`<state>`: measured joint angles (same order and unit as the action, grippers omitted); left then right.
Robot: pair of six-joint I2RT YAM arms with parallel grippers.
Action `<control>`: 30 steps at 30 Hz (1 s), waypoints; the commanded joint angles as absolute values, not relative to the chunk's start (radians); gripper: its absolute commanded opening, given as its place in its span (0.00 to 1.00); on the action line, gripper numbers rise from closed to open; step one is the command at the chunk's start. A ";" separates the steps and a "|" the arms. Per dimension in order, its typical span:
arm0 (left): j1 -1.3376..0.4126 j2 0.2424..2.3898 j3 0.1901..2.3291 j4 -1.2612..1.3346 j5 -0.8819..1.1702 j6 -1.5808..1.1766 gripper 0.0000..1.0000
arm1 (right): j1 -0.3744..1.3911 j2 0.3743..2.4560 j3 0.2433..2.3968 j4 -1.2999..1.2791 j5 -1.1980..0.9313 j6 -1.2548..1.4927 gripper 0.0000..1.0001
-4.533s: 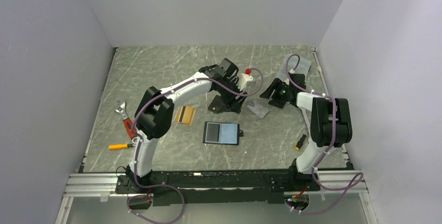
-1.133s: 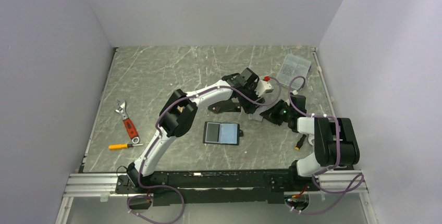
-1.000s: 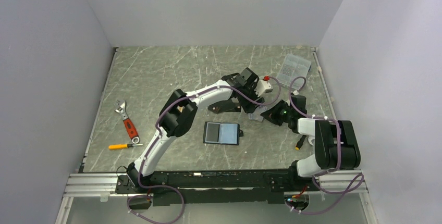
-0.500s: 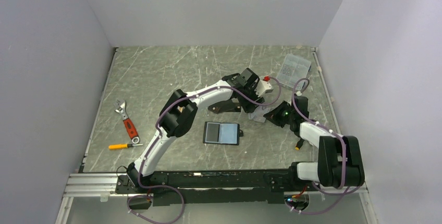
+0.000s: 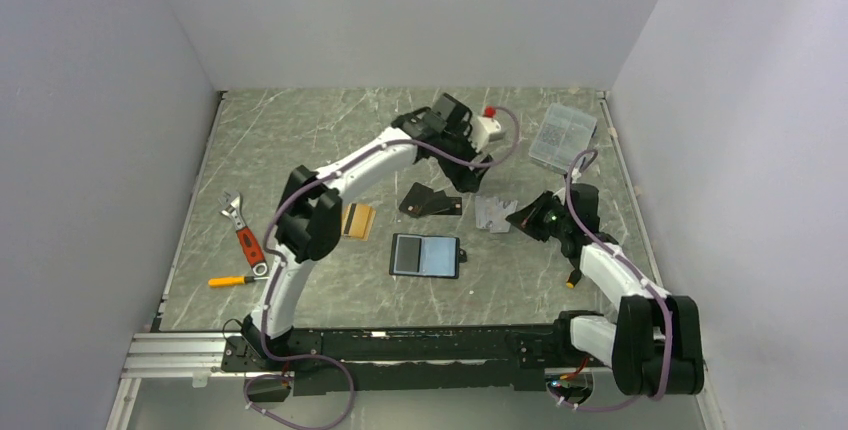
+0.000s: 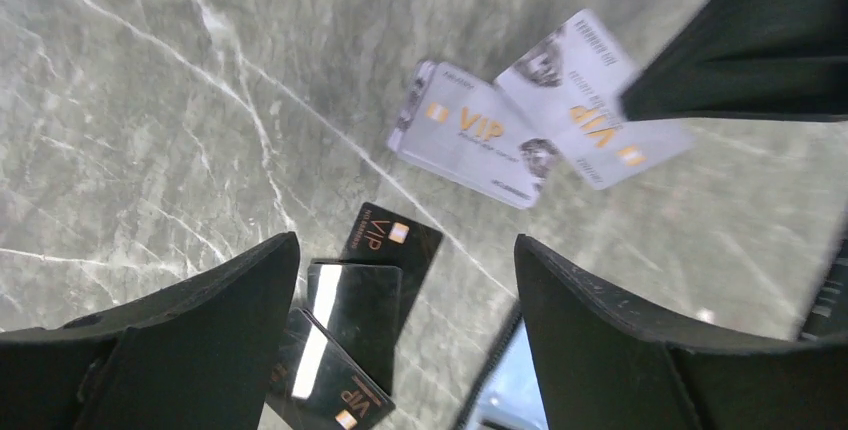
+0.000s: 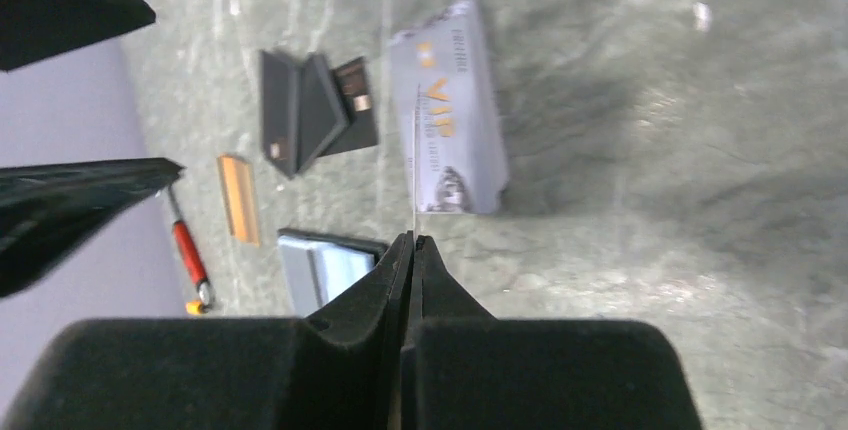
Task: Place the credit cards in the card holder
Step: Pick up the credit card from the center of the board, then insert the credit card into the card holder.
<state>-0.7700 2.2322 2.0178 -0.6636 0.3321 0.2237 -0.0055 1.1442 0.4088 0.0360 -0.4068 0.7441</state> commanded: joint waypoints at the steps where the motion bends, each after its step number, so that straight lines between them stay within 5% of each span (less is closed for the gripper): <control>1: -0.717 2.108 2.028 -0.706 0.611 0.139 0.86 | -0.006 1.052 0.439 0.124 -0.560 0.713 0.00; 7: -0.679 2.095 2.005 -0.734 0.806 0.060 0.84 | -0.006 0.987 0.434 0.220 -0.700 0.740 0.00; 11: -0.640 2.031 1.853 -0.564 0.962 -0.098 0.74 | -0.006 0.959 0.430 0.282 -0.762 0.781 0.00; 16: -0.630 1.986 1.711 -0.399 1.097 -0.228 0.75 | -0.003 0.963 0.438 0.358 -0.811 0.844 0.00; 30: -0.608 1.958 1.556 0.066 1.252 -0.553 0.71 | 0.078 1.040 0.446 0.492 -0.833 0.915 0.00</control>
